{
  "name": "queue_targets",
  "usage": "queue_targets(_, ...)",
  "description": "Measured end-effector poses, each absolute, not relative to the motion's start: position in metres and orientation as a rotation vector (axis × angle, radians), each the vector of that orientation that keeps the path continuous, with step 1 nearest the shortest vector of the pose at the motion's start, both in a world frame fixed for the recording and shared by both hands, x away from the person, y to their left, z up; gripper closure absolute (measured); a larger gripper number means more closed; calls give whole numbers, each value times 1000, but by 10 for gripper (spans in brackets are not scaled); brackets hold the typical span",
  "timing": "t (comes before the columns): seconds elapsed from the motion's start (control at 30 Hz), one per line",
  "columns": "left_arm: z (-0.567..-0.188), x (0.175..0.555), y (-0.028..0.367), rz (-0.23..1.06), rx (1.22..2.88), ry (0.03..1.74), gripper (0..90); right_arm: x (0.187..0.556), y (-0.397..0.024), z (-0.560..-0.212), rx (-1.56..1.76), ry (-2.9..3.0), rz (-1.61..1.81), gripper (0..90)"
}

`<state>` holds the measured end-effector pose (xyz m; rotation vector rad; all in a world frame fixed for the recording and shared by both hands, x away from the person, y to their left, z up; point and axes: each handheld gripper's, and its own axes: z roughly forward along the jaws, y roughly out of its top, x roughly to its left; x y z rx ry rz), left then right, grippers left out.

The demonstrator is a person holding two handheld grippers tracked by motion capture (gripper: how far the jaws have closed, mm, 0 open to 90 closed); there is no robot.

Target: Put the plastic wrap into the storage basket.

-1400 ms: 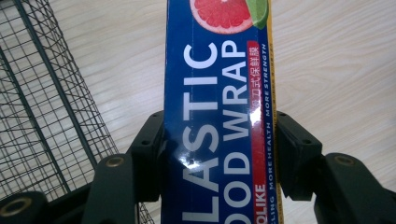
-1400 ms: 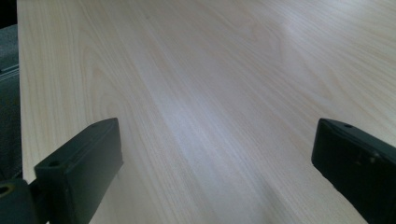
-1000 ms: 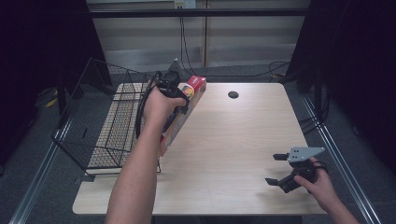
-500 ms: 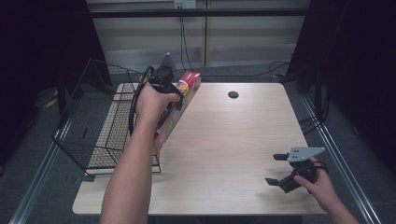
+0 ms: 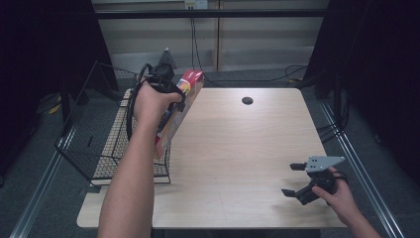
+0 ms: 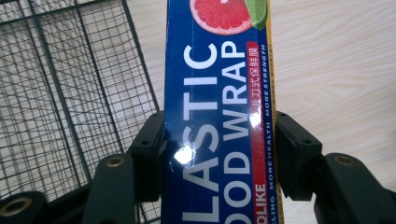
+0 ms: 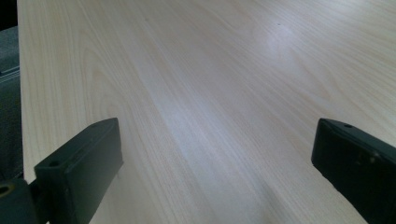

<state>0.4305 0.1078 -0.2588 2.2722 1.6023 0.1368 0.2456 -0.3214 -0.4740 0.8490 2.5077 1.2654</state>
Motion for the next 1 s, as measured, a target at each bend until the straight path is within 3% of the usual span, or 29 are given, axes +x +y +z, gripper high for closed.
queue_targets(1.0, -246, 429, 147, 167, 2220, 1701, 446, 246, -322, -474, 850, 2496, 1268, 16)
